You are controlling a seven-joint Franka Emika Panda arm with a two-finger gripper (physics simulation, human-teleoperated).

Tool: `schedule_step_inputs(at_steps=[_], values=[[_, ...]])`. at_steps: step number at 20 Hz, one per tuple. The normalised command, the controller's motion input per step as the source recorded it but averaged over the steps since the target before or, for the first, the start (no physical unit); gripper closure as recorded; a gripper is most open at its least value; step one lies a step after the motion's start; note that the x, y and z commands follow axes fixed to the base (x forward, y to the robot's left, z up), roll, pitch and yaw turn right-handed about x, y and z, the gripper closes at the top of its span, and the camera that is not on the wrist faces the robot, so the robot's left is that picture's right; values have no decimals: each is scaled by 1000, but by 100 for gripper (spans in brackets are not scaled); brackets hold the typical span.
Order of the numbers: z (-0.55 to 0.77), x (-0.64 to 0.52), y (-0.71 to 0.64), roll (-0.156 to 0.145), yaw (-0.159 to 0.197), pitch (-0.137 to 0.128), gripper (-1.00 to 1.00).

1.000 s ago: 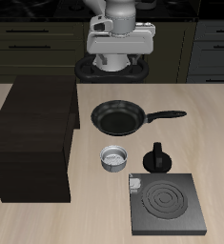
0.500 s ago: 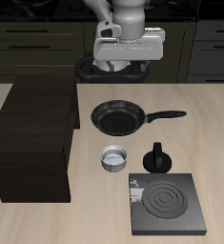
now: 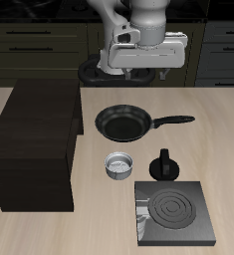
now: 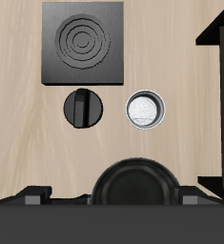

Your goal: Turn on the stove

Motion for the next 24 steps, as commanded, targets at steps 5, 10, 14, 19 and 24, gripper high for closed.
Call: schedule_step_inputs(at_steps=[5,10,14,19,24], values=[[59,236,190,-1,-13,-12,-100],[-60,208,226,2,3,15,-100],[78,224,291,0,2,-11,-100],[120,140,176,18,-7,-32,-100],[15,176,83,-7,-28,7,-100]])
